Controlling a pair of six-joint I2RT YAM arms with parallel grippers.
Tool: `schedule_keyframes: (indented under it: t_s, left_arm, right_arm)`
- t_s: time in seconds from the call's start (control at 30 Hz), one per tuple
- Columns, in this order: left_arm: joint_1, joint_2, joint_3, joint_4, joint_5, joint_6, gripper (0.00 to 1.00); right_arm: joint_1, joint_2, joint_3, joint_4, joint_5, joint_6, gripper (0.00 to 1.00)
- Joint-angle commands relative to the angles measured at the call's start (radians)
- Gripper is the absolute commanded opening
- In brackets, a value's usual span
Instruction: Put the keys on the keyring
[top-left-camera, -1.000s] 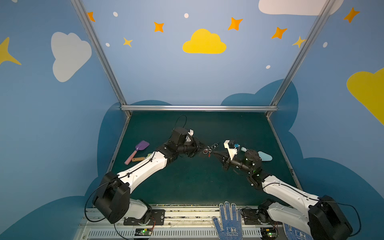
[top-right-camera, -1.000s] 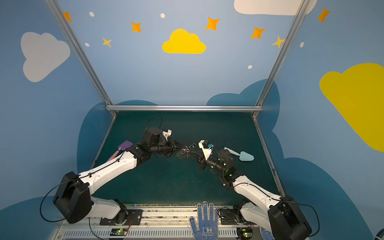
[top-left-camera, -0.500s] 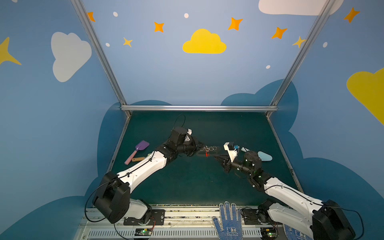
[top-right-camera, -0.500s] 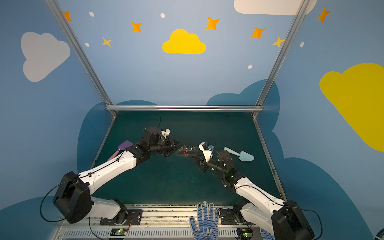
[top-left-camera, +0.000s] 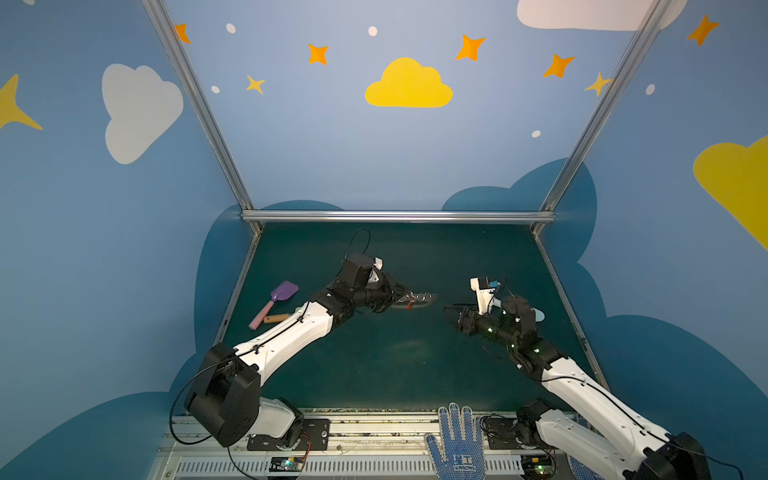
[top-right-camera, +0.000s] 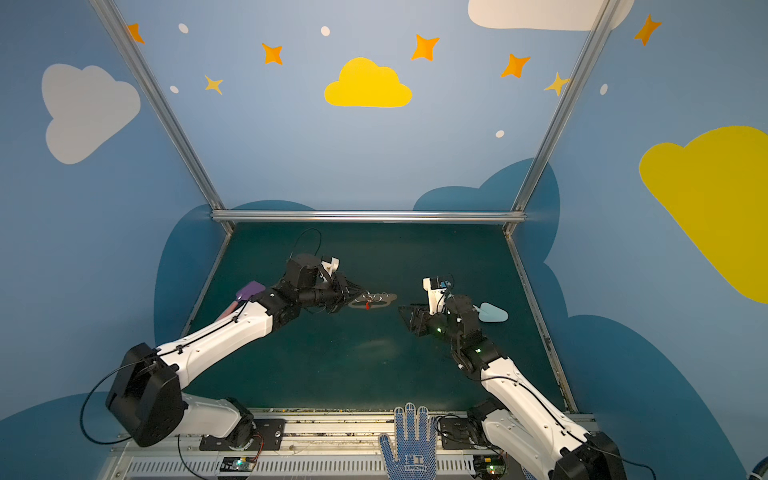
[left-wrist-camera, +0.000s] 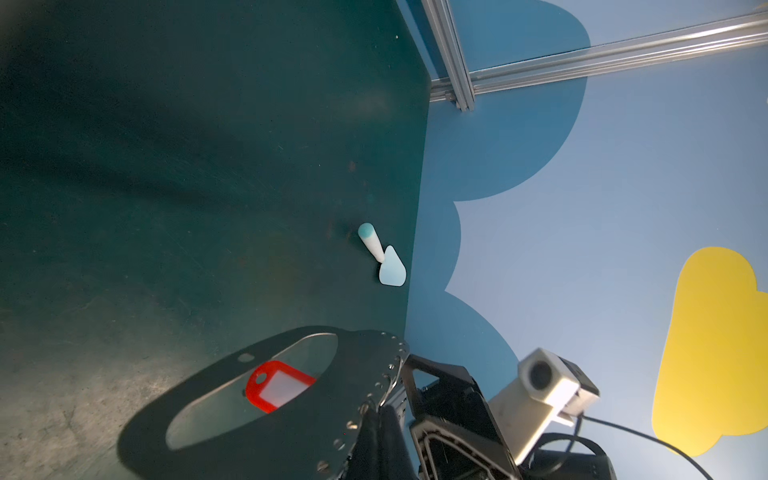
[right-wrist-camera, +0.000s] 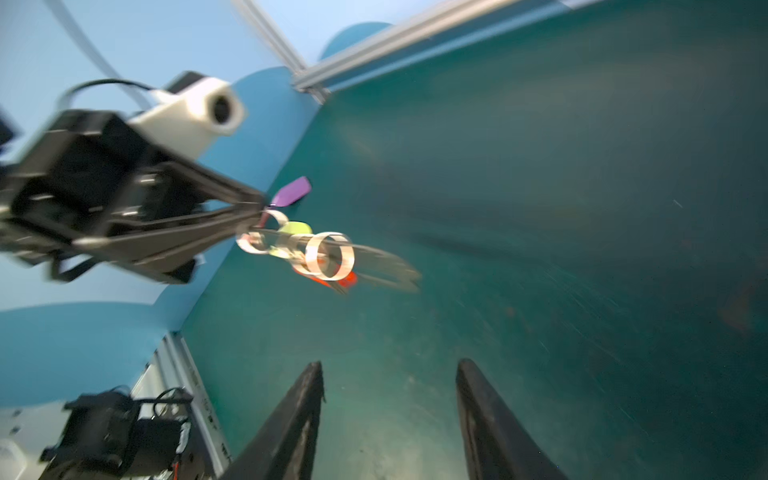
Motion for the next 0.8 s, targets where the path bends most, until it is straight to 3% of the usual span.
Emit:
schedule_keyframes:
  t_s: [0.0,0.17,0.37,0.43,0.5,0.77]
  left_arm:
    - [0.011,-0.007,0.011,-0.001,0.0,0.026,0.04]
    - [0.017,-0.012,0.013,-0.001,0.009,0.026,0.04]
    - [0.027,-0.017,0.02,0.024,0.061,0.018,0.04]
    - [0.03,-0.021,0.023,0.035,0.076,0.013,0.04]
    - [0.033,-0.024,0.027,0.048,0.096,0.008,0.04]
    - [0.035,-0.023,0.036,0.118,0.18,-0.03,0.04]
  right_arm:
    - [-0.041,0.062,0.043,-0.075,-0.09,0.107,0.58]
    - [-0.044,0.123,0.038,-0.009,-0.155,-0.016,0.6]
    - [-0.019,0.049,-0.179,0.453,-0.07,-0.197,0.61]
    - [-0.015,0.041,-0.2,0.51,-0.033,-0.234,0.61]
    - [-0.013,0.057,-0.187,0.524,-0.074,-0.281,0.61]
    - [-0.001,0.174,-0.183,0.762,-0.119,-0.288,0.61]
